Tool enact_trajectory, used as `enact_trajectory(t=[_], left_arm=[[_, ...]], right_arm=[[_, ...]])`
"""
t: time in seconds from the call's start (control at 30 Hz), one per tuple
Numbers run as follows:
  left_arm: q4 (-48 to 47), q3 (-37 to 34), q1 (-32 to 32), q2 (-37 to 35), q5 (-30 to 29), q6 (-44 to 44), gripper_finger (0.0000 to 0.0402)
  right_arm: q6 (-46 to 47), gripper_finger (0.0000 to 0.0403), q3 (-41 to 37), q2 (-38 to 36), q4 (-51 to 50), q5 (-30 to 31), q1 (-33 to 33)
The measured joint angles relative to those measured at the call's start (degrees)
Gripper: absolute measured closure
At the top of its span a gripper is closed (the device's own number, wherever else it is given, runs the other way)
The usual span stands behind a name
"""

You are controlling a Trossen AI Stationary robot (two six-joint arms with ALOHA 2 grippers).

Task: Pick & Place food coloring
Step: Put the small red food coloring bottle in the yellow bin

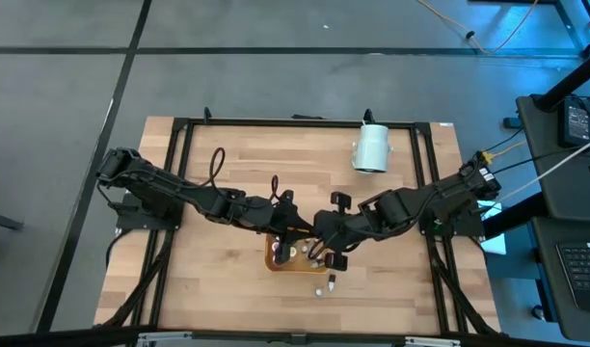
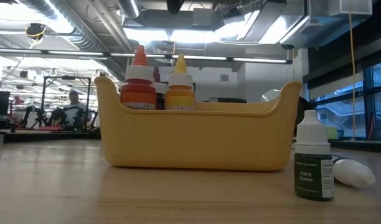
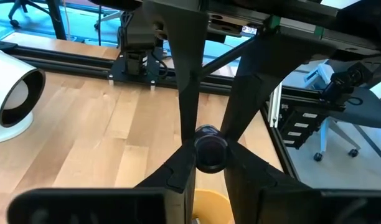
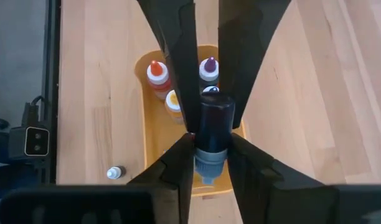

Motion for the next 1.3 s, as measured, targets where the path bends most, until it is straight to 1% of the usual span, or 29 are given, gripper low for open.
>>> enact_trajectory(t=[0.1,0.3,0.33,0.4,0.53,0.63,0.73,0.8,0.87,0.93,1.03,1.1,1.2,1.3], left_arm=[[0.01,0.01,0.00,0.00,-0.14,0.00,0.0339],[0.03,0.01,0.00,0.00,-1.63,0.00,0.0339],[0.03,0.01,0.00,0.00,-1.61,-0.02,0.0339],[0.53,0.01,0.00,0.00,-1.61,-0.18,0.0339],[4.61,0.01,-0.33,0.00,-1.50,0.35,0.0339],[11.85,0.01,-0.44,0.00,-1.24,3.15,0.0340],[19.98,0.01,-0.44,0.12,0.68,5.34,0.0340],[24.08,0.03,-0.44,0.26,2.09,6.90,0.0340],[27.57,0.03,-0.44,0.26,3.68,8.09,0.0339],[30.16,0.03,-0.44,0.26,5.10,8.43,0.0339],[32.69,0.03,-0.44,0.26,6.97,8.90,0.0339],[33.49,0.03,-0.44,0.26,8.07,9.01,0.0339],[33.13,0.03,-0.44,-0.07,9.20,9.05,0.0338],[32.59,0.01,-0.62,-1.48,9.70,9.82,0.0338]], right_arm=[[0.38,0.0284,0.00,-0.05,0.33,0.02,0.00],[2.59,0.0199,-0.02,-2.92,-0.80,1.67,0.43],[3.05,0.0188,-0.02,-3.91,-0.73,3.29,1.19],[3.36,0.0169,-0.02,-5.93,-1.42,8.50,3.39],[4.62,0.0148,-0.02,-9.66,-4.52,19.73,9.09],[7.21,0.0144,-0.02,-11.69,-5.96,27.44,13.01],[9.20,0.0144,-0.02,-12.30,-5.87,35.23,16.84],[9.31,0.0144,-0.39,-12.24,-4.88,38.84,18.68],[9.14,0.0144,-2.37,-12.32,-1.45,40.85,19.42],[7.20,0.0144,-5.01,-12.22,3.26,41.53,19.44],[2.37,0.0144,-8.94,-12.16,12.77,40.14,19.26],[-2.42,0.0144,-11.28,-12.30,20.29,36.97,18.64],[-9.35,0.0144,-14.79,-12.99,31.71,30.21,16.96],[-13.17,0.0144,-18.63,-14.68,39.93,24.71,14.75]])
